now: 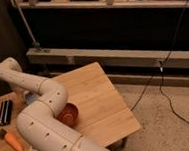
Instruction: Place the white sponge in the ceramic cup
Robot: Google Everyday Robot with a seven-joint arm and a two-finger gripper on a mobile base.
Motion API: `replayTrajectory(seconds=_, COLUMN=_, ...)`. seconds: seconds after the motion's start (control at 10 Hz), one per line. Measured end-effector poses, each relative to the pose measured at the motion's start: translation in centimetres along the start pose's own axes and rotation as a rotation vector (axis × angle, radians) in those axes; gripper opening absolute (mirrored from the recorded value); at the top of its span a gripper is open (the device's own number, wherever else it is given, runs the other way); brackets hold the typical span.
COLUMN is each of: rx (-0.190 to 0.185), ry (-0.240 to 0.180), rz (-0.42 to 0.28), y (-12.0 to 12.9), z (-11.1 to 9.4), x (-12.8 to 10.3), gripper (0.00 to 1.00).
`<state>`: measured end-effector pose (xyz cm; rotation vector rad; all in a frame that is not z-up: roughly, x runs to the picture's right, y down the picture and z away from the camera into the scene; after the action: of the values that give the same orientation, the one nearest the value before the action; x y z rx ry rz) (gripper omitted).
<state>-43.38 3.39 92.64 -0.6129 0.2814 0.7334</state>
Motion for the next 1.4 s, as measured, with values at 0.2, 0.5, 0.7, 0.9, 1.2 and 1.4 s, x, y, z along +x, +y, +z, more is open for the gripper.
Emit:
replayTrajectory(seconds=0.2, rx=0.018, ry=-0.063, rz=0.019, y=-1.0, z=-3.9, x=-1.4, gripper=0.0)
replayTrajectory(seconds=0.5, rx=-0.012, ry=-0.148, rz=0.048, y=-1.8, z=-8.2, x=-2.7, gripper=0.0)
replayTrajectory(seconds=0.7, rx=-0.034, ry=-0.165, rz=0.065, y=-2.3, z=-9.6, x=-2.6, gripper=0.0)
replayTrajectory(seconds=0.9, rx=-0.066, ry=-0.2, rz=0.097, y=-2.9, z=-11.4, x=-2.5, gripper=0.0)
replayTrajectory(seconds=1.2, rx=-0.092, ry=-0.262, rz=0.116, y=-3.1, z=-13.0, x=-1.7, gripper=0.0)
replayTrajectory(seconds=1.4, rx=-0.122, ry=-0.27, rz=0.105, y=-2.2, z=-12.8, x=1.0, gripper=0.0)
